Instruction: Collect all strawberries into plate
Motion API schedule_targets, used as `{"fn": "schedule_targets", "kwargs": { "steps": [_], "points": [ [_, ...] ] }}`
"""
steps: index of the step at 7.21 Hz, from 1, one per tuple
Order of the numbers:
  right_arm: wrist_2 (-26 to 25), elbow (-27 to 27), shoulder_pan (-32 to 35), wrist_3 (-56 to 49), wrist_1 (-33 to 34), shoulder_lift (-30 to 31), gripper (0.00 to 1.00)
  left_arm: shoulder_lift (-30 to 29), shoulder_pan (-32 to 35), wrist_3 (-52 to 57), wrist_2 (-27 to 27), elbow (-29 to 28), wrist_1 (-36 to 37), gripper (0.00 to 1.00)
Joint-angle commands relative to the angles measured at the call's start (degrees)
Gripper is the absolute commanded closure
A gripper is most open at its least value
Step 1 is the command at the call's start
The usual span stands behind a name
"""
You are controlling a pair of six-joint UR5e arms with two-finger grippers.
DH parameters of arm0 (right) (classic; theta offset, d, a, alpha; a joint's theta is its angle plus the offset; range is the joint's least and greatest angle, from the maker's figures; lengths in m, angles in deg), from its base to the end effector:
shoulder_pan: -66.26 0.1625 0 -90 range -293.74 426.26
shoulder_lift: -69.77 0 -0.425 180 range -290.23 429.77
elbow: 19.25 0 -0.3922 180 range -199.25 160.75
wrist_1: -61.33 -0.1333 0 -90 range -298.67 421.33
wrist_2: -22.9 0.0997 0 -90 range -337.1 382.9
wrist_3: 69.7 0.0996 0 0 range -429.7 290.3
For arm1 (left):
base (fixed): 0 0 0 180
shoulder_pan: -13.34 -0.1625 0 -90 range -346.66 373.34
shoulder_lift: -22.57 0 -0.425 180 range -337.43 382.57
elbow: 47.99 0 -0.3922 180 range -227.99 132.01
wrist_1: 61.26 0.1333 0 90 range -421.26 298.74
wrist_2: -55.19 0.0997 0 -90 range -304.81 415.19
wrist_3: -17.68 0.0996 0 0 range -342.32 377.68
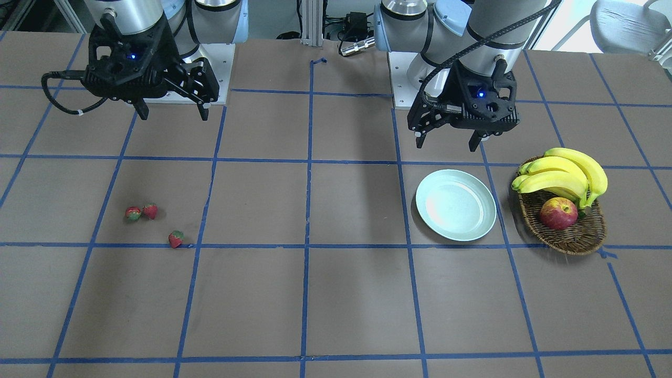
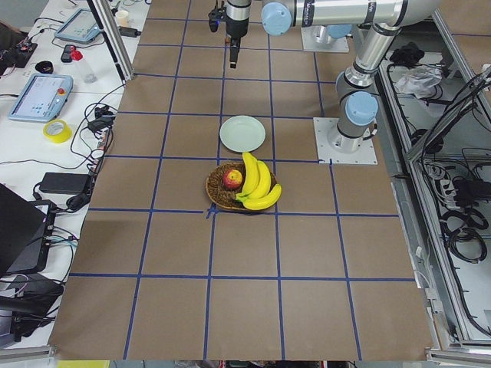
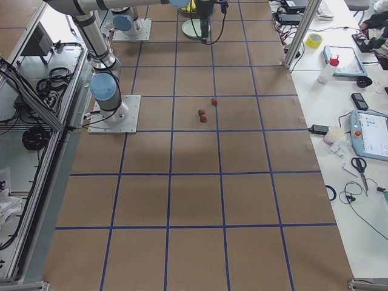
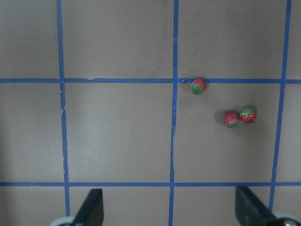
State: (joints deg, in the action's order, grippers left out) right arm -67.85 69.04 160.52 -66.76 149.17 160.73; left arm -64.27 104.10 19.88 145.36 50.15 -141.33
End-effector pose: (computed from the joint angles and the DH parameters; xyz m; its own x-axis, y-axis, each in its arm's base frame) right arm 0.1677 -0.4741 0.5070 -0.9997 -0.0229 0.0126 -0.0230 0.9997 -0.0096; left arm -0.1393 -0.4734 0.4622 -0.9987 0.0512 -0.0063 0.0516 0.9949 -0.0861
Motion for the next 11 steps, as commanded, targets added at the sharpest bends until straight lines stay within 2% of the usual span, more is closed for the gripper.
{"fn": "schedule_targets", "kwargs": {
  "steps": [1,2,3,5,6,7,9,11],
  "points": [
    [-0.48,1.17,-3.70,-3.37,-0.90,-2.53,0.00,0.00,0.03,0.00,0.00,0.03,-0.09,0.00],
    [-0.04,5.79,-7.73,-5.04,1.69,-4.46,0.00,0.00,0.03,0.09,0.00,0.03,0.00,0.00],
    [0.13,10.80,-9.60,-5.92,9.64,-4.91,0.00,0.00,0.03,0.09,-0.09,0.29,0.00,0.00],
    [-0.22,20.47,-9.88,-6.28,28.25,-10.33,0.00,-0.09,0.21,0.00,-0.09,0.82,0.09,0.00],
    [-0.13,23.21,-9.88,-6.28,36.27,-13.41,0.00,-0.09,0.21,0.00,-0.09,0.82,0.17,0.00],
    [-0.21,23.76,-9.88,-6.28,41.48,-17.09,0.00,-0.09,0.21,0.00,-0.09,0.82,0.18,0.00],
    [-0.04,24.03,-9.88,-6.28,45.30,-20.19,0.00,-0.09,0.21,0.09,-0.09,0.90,0.18,0.00],
    [-0.13,26.04,-9.80,-6.28,45.93,-21.61,0.04,-0.09,0.30,-0.88,-0.52,0.90,0.44,0.00]
  ]
}}
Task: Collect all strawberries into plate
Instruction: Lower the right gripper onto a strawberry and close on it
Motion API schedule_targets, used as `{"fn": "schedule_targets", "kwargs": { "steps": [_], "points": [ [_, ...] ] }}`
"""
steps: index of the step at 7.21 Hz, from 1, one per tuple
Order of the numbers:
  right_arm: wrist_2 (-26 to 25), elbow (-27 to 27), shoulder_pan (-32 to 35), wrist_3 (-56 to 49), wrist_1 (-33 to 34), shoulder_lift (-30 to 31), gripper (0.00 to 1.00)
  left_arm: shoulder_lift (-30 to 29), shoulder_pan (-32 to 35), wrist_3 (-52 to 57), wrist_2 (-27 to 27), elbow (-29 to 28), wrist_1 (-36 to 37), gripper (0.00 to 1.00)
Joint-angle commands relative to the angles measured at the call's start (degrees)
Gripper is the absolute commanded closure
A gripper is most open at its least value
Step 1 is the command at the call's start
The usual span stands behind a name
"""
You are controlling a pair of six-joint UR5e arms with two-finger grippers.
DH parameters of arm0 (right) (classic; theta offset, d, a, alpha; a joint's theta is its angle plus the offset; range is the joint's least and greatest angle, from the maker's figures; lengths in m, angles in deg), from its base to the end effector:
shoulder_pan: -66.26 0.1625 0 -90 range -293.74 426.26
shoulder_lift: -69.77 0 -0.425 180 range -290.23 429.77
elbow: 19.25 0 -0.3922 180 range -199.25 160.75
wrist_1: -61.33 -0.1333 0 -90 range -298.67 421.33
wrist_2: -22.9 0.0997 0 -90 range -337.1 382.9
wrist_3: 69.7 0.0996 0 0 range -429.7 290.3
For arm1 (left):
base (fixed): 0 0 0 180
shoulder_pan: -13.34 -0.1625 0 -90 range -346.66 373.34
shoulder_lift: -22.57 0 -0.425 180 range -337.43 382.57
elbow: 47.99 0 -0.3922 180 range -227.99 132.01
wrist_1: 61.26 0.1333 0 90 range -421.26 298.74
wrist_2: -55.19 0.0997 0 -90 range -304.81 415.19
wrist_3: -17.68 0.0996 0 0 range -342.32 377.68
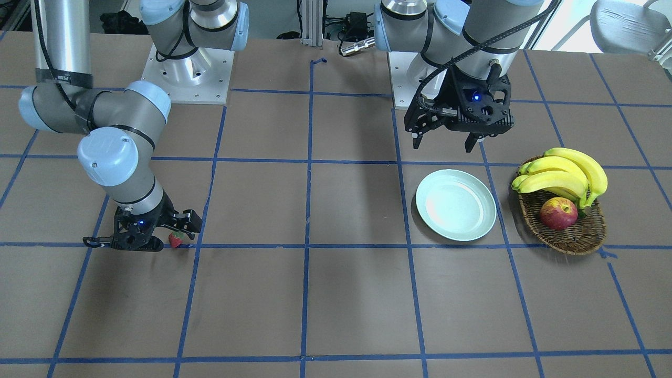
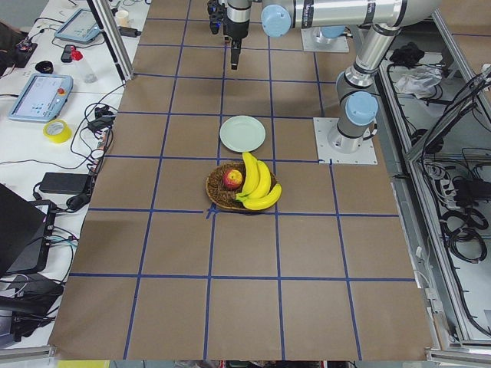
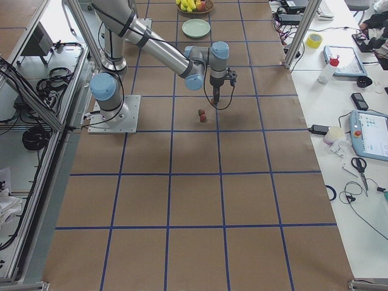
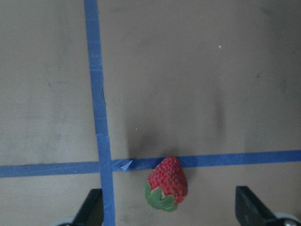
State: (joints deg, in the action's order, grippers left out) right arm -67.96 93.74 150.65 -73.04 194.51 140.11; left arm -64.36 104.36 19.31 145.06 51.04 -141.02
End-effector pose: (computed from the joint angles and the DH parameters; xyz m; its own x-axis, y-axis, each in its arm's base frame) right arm 0.0792 -0.5424 0.1983 -0.9991 0.0397 0.0155 0.0396 0.9992 -0.0084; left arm -0.1419 -0.4717 0.4543 -0.9989 0.0463 0.0001 0.0462 0.9961 -0.0747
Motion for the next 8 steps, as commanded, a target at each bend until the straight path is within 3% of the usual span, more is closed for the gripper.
{"fn": "schedule_targets", "kwargs": {
  "steps": [1,2,6,7,8],
  "points": [
    [-0.02,1.53,-0.01,0.00,0.59,-1.00,0.16,0.00,0.03,-0.22,-0.22,0.02,0.04,0.00],
    [-0.02,1.62,-0.01,0.00,0.68,-1.09,0.37,0.09,0.03,0.39,0.21,0.02,-0.05,0.00],
    [-0.10,1.00,-0.01,0.00,0.85,-1.26,0.42,-0.52,0.03,-1.01,0.30,0.02,-0.05,0.00],
    [-0.10,0.92,-0.01,0.00,0.85,-1.26,0.77,-0.53,0.03,-0.92,0.30,0.10,-0.05,0.00],
    [-0.10,0.92,-0.01,-0.09,0.85,-1.26,1.00,-0.53,0.03,-0.84,0.30,0.10,-0.14,0.00]
  ]
}}
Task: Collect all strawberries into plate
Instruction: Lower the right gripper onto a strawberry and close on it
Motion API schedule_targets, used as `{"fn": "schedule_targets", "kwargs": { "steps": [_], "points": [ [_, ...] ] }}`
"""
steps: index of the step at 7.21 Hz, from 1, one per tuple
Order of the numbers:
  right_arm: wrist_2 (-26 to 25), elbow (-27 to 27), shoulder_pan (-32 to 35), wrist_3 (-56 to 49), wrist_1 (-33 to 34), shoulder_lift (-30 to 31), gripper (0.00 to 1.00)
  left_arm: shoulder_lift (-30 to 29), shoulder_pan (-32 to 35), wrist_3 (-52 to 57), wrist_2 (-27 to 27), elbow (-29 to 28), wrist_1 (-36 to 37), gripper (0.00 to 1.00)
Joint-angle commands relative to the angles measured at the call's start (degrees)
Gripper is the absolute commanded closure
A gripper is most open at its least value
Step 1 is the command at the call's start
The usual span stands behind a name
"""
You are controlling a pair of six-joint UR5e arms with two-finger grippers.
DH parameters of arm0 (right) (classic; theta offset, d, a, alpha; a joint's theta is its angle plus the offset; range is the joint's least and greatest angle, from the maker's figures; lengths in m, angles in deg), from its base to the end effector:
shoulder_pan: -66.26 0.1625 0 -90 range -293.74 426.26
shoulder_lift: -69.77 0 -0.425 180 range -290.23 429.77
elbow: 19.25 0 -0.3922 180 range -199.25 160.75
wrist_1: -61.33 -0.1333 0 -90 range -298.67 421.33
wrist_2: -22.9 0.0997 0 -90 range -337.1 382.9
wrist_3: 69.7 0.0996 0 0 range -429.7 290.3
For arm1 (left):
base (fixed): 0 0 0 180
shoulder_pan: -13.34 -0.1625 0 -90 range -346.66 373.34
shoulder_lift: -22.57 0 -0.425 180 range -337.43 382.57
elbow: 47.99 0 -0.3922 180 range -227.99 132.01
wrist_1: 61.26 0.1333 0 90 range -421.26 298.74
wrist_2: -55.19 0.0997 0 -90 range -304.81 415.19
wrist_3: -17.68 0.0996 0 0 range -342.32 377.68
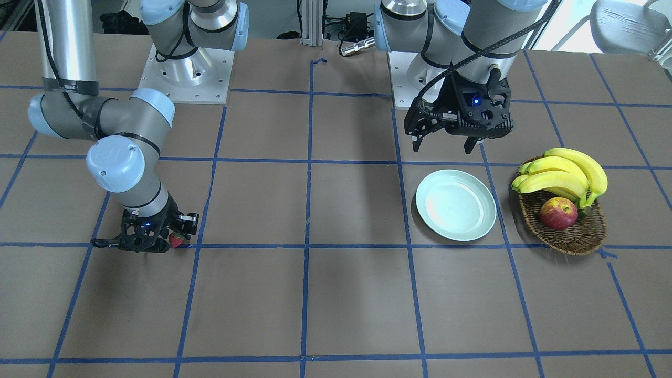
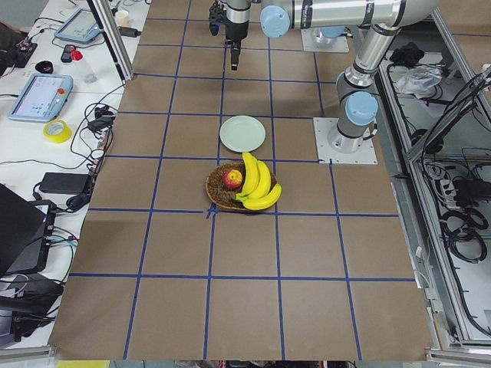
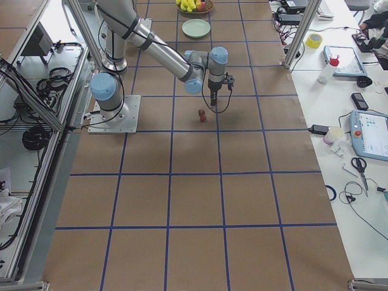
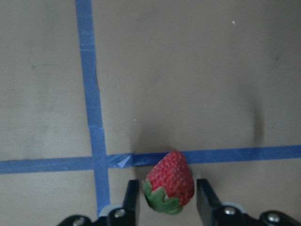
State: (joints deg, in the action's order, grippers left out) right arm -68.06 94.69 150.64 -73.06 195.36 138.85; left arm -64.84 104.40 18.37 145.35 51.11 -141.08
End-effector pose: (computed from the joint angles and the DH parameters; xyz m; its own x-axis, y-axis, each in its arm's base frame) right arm 0.0793 -0.5384 0.1818 -0.9991 0.0392 0.0159 0.0394 0.9991 0.0154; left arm -0.1418 -0.4738 0.4496 -0.9995 0.0303 -0.0036 0.0305 0.9975 -0.0640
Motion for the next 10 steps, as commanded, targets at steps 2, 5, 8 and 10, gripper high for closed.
{"fn": "schedule_targets", "kwargs": {
  "steps": [2,5,8,10],
  "points": [
    [0.61,-0.56,0.08,0.63,-0.08,0.69,1.00,-0.04,0.00,0.19,0.01,0.03,-0.08,0.00],
    [0.44,-3.19,7.95,7.71,-0.79,1.58,1.00,-0.04,0.00,0.19,0.72,0.03,-0.08,0.00],
    [1.05,-5.38,20.88,21.69,0.09,0.96,1.00,0.57,0.00,-0.07,0.98,0.03,-0.08,0.00],
    [5.50,-8.72,26.07,25.40,0.61,-2.35,1.00,0.57,0.00,0.10,0.98,0.03,-0.08,0.00]
  ]
}}
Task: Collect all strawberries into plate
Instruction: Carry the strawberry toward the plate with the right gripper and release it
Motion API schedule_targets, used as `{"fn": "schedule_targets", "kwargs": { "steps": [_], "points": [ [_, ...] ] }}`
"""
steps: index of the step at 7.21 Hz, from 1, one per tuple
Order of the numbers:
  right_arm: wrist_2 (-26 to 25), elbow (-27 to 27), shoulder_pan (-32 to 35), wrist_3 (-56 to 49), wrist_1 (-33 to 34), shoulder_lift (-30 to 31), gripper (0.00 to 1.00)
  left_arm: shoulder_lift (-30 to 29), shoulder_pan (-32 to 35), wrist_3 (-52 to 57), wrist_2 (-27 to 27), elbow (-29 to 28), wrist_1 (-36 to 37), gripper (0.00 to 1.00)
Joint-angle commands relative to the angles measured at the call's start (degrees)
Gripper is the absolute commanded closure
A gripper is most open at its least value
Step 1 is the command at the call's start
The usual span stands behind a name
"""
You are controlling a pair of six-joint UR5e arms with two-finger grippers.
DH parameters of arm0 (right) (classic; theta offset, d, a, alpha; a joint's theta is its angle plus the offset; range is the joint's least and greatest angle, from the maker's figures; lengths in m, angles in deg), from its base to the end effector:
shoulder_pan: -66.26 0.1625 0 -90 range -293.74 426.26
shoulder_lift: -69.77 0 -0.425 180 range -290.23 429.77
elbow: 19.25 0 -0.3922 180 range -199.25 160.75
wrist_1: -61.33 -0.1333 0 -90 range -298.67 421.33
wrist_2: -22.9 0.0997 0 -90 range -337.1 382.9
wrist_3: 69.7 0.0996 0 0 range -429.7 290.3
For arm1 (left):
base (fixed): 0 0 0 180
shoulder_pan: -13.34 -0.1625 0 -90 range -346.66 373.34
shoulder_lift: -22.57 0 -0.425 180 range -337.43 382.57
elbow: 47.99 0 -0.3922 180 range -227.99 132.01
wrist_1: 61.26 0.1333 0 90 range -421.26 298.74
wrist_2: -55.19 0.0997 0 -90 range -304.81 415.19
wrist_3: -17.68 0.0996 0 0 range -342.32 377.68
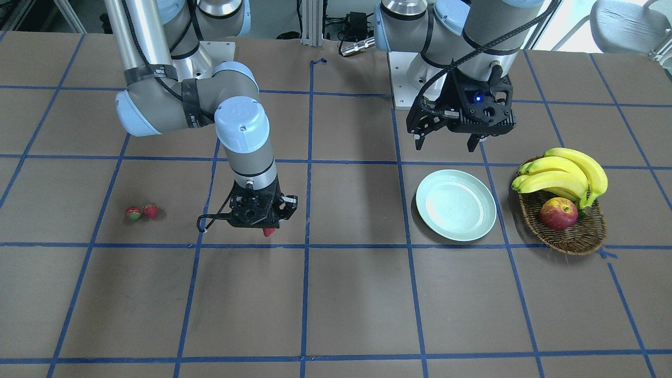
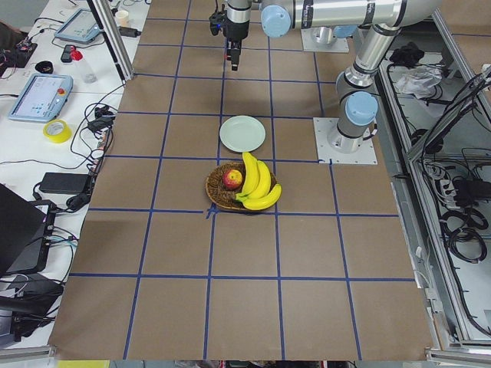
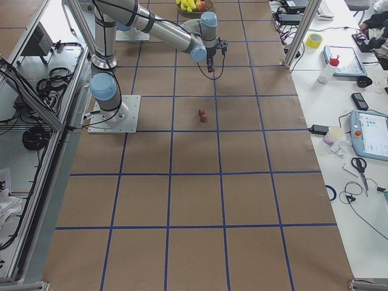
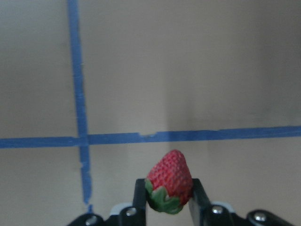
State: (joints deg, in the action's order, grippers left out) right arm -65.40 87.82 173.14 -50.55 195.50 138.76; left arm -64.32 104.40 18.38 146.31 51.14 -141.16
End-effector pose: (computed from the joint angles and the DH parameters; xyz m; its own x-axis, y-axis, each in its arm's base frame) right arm 0.2961 -0.5066 0.2289 -0.9974 0.0351 -0.0627 0.0407 0.9951 -0.0905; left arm -0.1401 -0.4710 0.4535 -0.9994 0.0293 -0.0204 0.0307 0.9970 -0.0709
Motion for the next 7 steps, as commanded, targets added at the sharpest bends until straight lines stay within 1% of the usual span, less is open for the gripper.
{"fn": "schedule_targets", "kwargs": {
  "steps": [1,2,3,4,5,6,7],
  "points": [
    [2.87,-2.73,5.77,4.13,1.09,-4.37,1.00,-0.03,0.00,0.09,-0.07,0.00,0.00,0.00],
    [3.13,-2.92,6.58,4.41,2.23,-6.39,1.00,-0.03,0.00,0.09,-0.07,0.00,0.00,0.00],
    [4.44,-2.92,7.11,4.41,4.24,-7.98,1.00,-0.21,0.00,0.09,-0.07,0.00,0.00,0.00],
    [4.45,-2.92,7.12,4.32,4.26,-8.08,1.00,-0.21,0.00,0.09,-0.07,0.00,0.00,0.00],
    [4.02,-2.92,7.12,4.41,4.18,-8.08,0.64,-0.21,0.00,0.09,-0.07,0.00,-0.09,0.00],
    [3.49,-2.92,7.03,5.28,4.09,-7.65,0.01,-0.21,0.00,0.09,-0.07,0.00,-0.09,0.00],
    [3.31,-3.01,7.03,5.20,3.57,-6.68,0.00,-0.21,0.00,0.09,-0.16,0.00,-0.09,0.00]
  ]
}}
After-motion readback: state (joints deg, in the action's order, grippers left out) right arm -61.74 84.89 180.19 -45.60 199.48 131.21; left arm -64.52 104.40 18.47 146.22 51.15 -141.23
